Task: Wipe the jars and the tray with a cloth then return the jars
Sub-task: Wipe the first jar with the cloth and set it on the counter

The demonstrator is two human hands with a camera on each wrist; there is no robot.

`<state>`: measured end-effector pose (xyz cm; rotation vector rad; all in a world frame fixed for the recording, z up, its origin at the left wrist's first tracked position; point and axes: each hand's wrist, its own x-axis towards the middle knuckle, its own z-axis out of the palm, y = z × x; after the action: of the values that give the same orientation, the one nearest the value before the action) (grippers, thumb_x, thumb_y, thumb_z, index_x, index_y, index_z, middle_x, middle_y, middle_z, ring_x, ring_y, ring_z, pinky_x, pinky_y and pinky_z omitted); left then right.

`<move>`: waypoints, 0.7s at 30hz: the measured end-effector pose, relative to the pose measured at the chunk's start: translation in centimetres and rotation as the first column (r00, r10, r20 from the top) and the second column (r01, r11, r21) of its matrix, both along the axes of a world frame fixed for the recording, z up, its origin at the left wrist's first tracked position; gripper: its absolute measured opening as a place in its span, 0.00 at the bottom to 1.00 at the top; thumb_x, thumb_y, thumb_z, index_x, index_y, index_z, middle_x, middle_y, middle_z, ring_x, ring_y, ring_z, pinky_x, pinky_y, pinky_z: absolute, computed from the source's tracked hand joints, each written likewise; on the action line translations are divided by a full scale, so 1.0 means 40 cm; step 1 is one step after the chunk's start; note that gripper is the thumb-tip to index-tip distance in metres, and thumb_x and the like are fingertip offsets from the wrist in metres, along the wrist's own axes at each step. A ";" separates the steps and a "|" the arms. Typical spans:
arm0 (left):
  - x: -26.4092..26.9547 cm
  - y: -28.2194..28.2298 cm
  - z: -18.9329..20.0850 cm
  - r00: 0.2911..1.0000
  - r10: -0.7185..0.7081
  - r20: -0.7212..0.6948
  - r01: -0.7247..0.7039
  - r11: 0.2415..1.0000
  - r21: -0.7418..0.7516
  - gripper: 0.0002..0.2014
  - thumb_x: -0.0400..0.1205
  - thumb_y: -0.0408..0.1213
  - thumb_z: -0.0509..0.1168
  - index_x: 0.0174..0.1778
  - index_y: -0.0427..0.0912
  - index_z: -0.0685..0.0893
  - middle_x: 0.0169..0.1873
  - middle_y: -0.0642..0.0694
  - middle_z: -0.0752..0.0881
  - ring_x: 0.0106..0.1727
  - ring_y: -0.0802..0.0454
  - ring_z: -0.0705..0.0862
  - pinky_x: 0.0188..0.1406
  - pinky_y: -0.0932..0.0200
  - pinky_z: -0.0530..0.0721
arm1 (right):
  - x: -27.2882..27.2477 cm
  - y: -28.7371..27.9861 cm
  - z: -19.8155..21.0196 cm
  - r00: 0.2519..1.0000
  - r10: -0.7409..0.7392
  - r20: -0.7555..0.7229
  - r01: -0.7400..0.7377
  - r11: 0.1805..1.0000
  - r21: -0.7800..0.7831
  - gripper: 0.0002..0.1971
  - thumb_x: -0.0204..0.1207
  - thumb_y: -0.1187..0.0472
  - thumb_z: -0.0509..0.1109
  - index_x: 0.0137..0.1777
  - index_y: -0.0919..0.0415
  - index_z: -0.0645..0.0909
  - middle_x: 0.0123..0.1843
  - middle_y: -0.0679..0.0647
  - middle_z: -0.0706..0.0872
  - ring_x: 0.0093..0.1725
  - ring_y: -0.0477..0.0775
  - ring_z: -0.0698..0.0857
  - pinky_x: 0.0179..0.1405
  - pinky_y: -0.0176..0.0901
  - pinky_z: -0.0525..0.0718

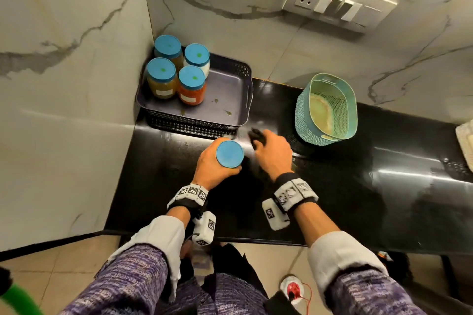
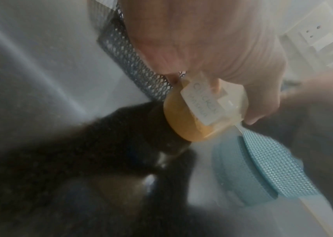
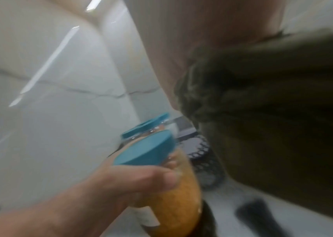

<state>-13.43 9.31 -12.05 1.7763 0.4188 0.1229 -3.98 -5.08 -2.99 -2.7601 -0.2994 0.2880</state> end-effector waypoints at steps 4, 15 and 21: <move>0.001 0.017 0.042 0.990 0.140 0.001 -0.140 0.986 -0.095 0.33 0.58 0.42 0.87 0.58 0.52 0.84 0.50 0.53 0.90 0.51 0.59 0.88 0.57 0.47 0.91 | -0.017 -0.119 0.020 0.971 -0.230 -0.060 0.232 0.864 0.446 0.10 0.83 0.56 0.75 0.42 0.60 0.83 0.40 0.57 0.89 0.42 0.54 0.85 0.46 0.51 0.81; 0.023 0.007 0.347 0.954 0.143 0.264 -0.022 0.909 -0.415 0.36 0.55 0.40 0.82 0.62 0.38 0.86 0.53 0.41 0.91 0.55 0.48 0.90 0.51 0.55 0.90 | -0.131 0.004 0.211 0.983 0.007 -0.183 0.158 0.475 0.866 0.13 0.86 0.60 0.73 0.68 0.62 0.85 0.59 0.52 0.94 0.61 0.49 0.92 0.60 0.46 0.90; 0.007 0.010 0.424 0.925 0.280 0.256 -0.118 0.854 -0.507 0.36 0.54 0.35 0.81 0.61 0.36 0.87 0.47 0.47 0.92 0.52 0.48 0.91 0.47 0.53 0.91 | -0.169 0.059 0.284 0.963 0.053 -0.264 0.230 0.352 0.907 0.15 0.90 0.58 0.67 0.69 0.67 0.84 0.60 0.56 0.93 0.61 0.52 0.93 0.56 0.45 0.89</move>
<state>-13.15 9.71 4.90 1.1835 0.3584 0.4175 -10.73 -2.73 8.38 -1.5206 -0.1522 0.2984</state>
